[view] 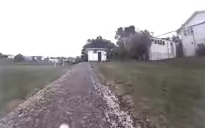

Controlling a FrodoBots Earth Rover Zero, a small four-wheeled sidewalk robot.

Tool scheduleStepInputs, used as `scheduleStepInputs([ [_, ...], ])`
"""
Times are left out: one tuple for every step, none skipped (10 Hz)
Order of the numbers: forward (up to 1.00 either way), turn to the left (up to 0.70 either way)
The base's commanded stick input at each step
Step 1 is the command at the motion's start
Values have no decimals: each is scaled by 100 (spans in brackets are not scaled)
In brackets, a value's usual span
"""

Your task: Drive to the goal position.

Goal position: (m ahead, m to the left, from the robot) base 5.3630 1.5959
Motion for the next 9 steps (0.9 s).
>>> scheduleStepInputs([
  [100, 0],
  [100, 0],
  [100, 0],
  [100, 0],
  [100, 0],
  [100, 0],
  [100, 0],
  [100, 0],
  [100, -15],
])
